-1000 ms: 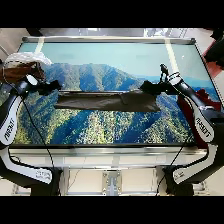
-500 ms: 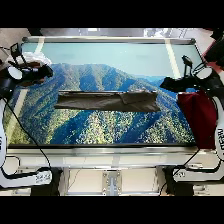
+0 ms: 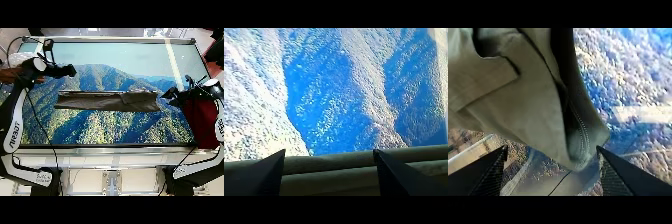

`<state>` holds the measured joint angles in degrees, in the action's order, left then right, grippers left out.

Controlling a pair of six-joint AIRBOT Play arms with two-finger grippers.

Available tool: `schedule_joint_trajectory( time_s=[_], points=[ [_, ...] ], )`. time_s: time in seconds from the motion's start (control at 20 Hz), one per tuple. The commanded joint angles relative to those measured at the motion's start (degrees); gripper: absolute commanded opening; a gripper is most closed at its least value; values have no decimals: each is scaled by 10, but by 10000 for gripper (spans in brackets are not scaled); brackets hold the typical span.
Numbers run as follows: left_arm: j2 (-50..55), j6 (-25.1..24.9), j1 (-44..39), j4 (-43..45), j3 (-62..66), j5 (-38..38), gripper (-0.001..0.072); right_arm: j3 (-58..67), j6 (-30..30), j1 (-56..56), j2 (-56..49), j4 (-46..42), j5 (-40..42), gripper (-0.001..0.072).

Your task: Fold the shirts.

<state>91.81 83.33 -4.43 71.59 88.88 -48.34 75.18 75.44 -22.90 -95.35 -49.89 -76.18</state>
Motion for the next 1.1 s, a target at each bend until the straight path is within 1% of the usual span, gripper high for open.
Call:
schedule_joint_trajectory(
  time_s=[0.0, 0.1, 0.2, 0.35, 0.4, 0.75, 0.8, 0.85, 0.9, 0.95, 1.0, 1.05],
  points=[
    [46, -15, -42, 0, 37, -28, 625, -1, -35, -5, -56, 51, -5, 646],
    [50, -46, -60, 0, 37, -30, 624, -1, -50, -3, -74, 71, 20, 645],
    [50, -58, -75, 0, 37, -30, 623, -1, -64, 1, -90, 95, 39, 645],
    [50, -58, -88, 0, 37, -29, 623, 1, -70, 19, -109, 105, 70, 643],
    [50, -58, -91, 0, 37, -29, 622, 1, -73, 27, -112, 111, 76, 633],
    [51, -58, -92, 0, 37, -29, 623, 1, -76, 103, -113, 116, 118, 622],
    [52, -58, -92, 0, 37, -29, 622, 1, -74, 112, -113, 121, 121, 582],
    [52, -58, -92, 0, 37, -29, 623, 1, -74, 121, -113, 126, 126, 498],
    [52, -58, -92, 0, 37, -30, 622, 1, -70, 129, -113, 132, 132, 362],
    [52, -58, -92, 0, 37, -30, 619, 1, -70, 135, -113, 146, 133, 119],
    [52, -58, -92, 0, 37, -30, 578, 2, -68, 137, -112, 165, 127, 14],
    [52, -58, -92, -1, 37, -30, 370, 3, -68, 137, -111, 181, 116, 16]
  ],
)
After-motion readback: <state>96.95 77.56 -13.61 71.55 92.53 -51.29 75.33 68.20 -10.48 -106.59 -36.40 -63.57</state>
